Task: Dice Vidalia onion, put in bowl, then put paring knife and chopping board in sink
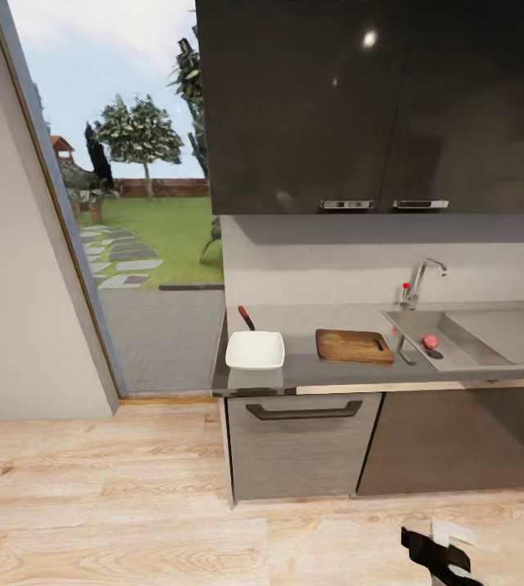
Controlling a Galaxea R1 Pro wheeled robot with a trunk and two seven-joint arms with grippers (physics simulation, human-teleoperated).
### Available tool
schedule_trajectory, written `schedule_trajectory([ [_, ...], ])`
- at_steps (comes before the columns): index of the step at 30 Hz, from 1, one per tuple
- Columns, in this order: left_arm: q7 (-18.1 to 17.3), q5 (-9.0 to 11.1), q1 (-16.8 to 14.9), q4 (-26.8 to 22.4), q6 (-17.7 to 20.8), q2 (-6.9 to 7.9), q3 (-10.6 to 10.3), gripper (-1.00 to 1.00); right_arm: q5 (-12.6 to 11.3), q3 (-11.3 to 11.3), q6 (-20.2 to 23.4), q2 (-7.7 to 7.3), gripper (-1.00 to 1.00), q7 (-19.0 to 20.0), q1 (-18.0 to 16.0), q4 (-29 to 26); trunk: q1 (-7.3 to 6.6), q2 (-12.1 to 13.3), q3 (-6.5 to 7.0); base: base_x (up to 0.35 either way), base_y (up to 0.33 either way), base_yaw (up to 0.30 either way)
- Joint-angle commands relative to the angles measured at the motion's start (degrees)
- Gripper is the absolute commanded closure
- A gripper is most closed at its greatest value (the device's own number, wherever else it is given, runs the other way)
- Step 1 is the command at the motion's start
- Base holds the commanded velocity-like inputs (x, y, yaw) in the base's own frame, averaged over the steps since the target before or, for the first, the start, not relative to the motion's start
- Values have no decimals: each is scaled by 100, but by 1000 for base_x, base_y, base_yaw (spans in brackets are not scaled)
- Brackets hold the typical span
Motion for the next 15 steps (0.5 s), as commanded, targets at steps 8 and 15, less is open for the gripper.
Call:
schedule_trajectory([
  [8, 6, 31, -486, 10, 9, -4, 9, -100, -6, 39, -1465, 810, -100, 11, 1912, 10, 4, -12, -11, 0, 0, 0],
  [15, 7, 34, -538, -24, -6, 8, 10, -100, 113, 49, -2539, 1239, -100, 599, 3565, 19, 4, -12, -11, 0, 0, 0],
])
